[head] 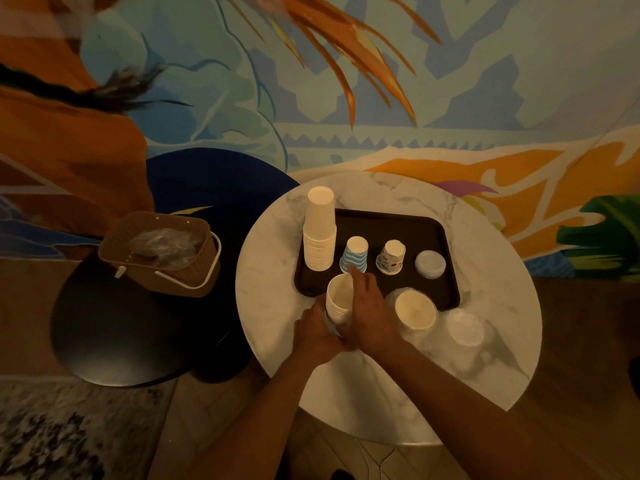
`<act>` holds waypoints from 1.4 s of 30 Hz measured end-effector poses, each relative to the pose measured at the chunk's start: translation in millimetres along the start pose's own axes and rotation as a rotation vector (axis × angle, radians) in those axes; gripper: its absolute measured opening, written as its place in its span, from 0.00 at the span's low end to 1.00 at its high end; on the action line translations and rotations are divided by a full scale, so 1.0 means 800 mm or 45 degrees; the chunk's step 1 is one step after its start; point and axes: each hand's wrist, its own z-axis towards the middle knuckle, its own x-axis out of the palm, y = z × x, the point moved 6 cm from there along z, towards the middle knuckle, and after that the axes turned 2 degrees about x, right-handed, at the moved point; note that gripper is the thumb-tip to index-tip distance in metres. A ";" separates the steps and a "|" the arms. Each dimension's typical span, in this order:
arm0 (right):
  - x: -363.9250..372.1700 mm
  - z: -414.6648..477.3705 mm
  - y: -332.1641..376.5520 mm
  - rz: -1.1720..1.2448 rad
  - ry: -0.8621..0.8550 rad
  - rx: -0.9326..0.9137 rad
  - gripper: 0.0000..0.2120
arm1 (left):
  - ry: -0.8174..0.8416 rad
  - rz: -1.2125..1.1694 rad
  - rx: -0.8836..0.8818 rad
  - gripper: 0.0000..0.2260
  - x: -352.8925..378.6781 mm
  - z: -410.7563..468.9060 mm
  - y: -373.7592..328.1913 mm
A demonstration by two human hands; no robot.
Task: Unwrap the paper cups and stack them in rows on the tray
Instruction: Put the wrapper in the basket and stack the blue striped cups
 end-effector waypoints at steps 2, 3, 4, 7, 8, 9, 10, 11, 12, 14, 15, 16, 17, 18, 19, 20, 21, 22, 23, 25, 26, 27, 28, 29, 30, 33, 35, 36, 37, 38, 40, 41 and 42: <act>0.002 -0.003 -0.004 0.120 -0.078 0.095 0.59 | -0.037 -0.015 -0.025 0.49 0.000 -0.003 0.001; 0.004 -0.006 -0.004 0.212 -0.108 0.123 0.59 | -0.043 -0.005 -0.047 0.46 0.000 -0.005 0.002; 0.006 -0.008 -0.006 0.315 -0.135 0.140 0.59 | -0.040 -0.004 -0.070 0.44 0.001 -0.007 0.004; 0.013 -0.013 -0.012 0.501 -0.193 0.150 0.59 | -0.030 -0.049 -0.102 0.41 0.011 -0.007 0.014; 0.015 -0.016 -0.014 0.536 -0.219 0.152 0.58 | -0.033 -0.051 -0.099 0.40 0.013 -0.006 0.017; 0.017 -0.018 -0.017 0.579 -0.247 0.155 0.56 | -0.037 -0.035 -0.095 0.40 0.014 -0.006 0.018; 0.019 -0.020 -0.020 0.621 -0.268 0.172 0.54 | -0.048 -0.022 -0.087 0.39 0.015 -0.006 0.020; 0.023 -0.021 -0.024 0.652 -0.276 0.193 0.52 | -0.063 -0.020 -0.092 0.38 0.015 -0.006 0.023; 0.027 -0.021 -0.026 0.676 -0.262 0.215 0.49 | -0.076 -0.029 -0.092 0.37 0.016 -0.006 0.027; 0.040 -0.022 -0.032 0.716 -0.189 0.255 0.45 | -0.086 -0.042 -0.079 0.35 0.018 -0.007 0.030; 0.045 -0.021 -0.033 0.729 -0.159 0.264 0.43 | -0.087 -0.042 -0.077 0.33 0.017 -0.009 0.030; 0.048 -0.021 -0.032 0.740 -0.140 0.267 0.43 | -0.085 -0.051 -0.072 0.31 0.019 -0.008 0.032; 0.050 -0.019 -0.031 0.745 -0.130 0.267 0.42 | -0.091 -0.068 -0.077 0.29 0.023 -0.006 0.037; 0.051 -0.018 -0.029 0.737 -0.121 0.262 0.42 | -0.106 -0.110 -0.074 0.28 0.024 -0.006 0.039; 0.050 -0.018 -0.025 0.714 -0.115 0.252 0.42 | -0.119 -0.156 -0.080 0.27 0.022 -0.008 0.038; 0.048 -0.018 -0.021 0.685 -0.113 0.237 0.42 | -0.132 -0.229 -0.087 0.25 0.020 -0.008 0.039; 0.046 -0.018 -0.018 0.662 -0.116 0.218 0.42 | -0.130 -0.307 -0.103 0.22 0.017 -0.012 0.037; 0.044 -0.019 -0.015 0.644 -0.123 0.200 0.42 | -0.120 -0.369 -0.110 0.20 0.015 -0.013 0.037; 0.041 -0.019 -0.013 0.628 -0.135 0.182 0.42 | -0.107 -0.399 -0.127 0.21 0.011 -0.015 0.035; 0.033 -0.019 -0.006 0.582 -0.151 0.146 0.42 | -0.101 -0.378 -0.139 0.18 0.007 -0.016 0.037; 0.028 -0.019 -0.003 0.556 -0.151 0.127 0.41 | -0.100 -0.321 -0.131 0.15 0.006 -0.014 0.040; 0.023 -0.018 0.001 0.538 -0.145 0.109 0.41 | -0.079 -0.221 -0.127 0.12 0.005 -0.012 0.045; 0.018 -0.017 0.006 0.539 -0.145 0.090 0.40 | -0.069 -0.134 -0.116 0.11 0.003 -0.009 0.048; 0.012 -0.017 0.009 0.557 -0.157 0.071 0.40 | -0.056 -0.075 -0.124 0.10 -0.001 -0.009 0.050; 0.005 -0.016 0.012 0.587 -0.182 0.055 0.40 | -0.056 -0.057 -0.138 0.09 -0.006 -0.009 0.053; -0.016 -0.014 0.019 0.668 -0.268 0.036 0.36 | -0.084 -0.017 -0.190 0.13 -0.031 -0.011 0.058; -0.026 -0.011 0.022 0.679 -0.279 0.032 0.35 | -0.133 0.009 -0.217 0.14 -0.049 -0.009 0.069; -0.029 -0.011 0.022 0.675 -0.285 0.032 0.35 | -0.154 0.028 -0.219 0.15 -0.058 -0.008 0.074; -0.031 -0.010 0.020 0.676 -0.294 0.036 0.35 | -0.166 0.059 -0.213 0.15 -0.068 -0.007 0.076; -0.031 -0.010 0.019 0.683 -0.303 0.043 0.35 | -0.185 0.081 -0.212 0.15 -0.079 -0.007 0.078; -0.028 -0.012 0.016 0.697 -0.318 0.054 0.34 | -0.234 0.092 -0.225 0.16 -0.104 -0.008 0.082; -0.025 -0.012 0.015 0.698 -0.321 0.053 0.34 | -0.267 0.107 -0.228 0.15 -0.118 -0.008 0.084; -0.021 -0.014 0.015 0.696 -0.322 0.053 0.34 | -0.299 0.108 -0.231 0.15 -0.134 -0.009 0.083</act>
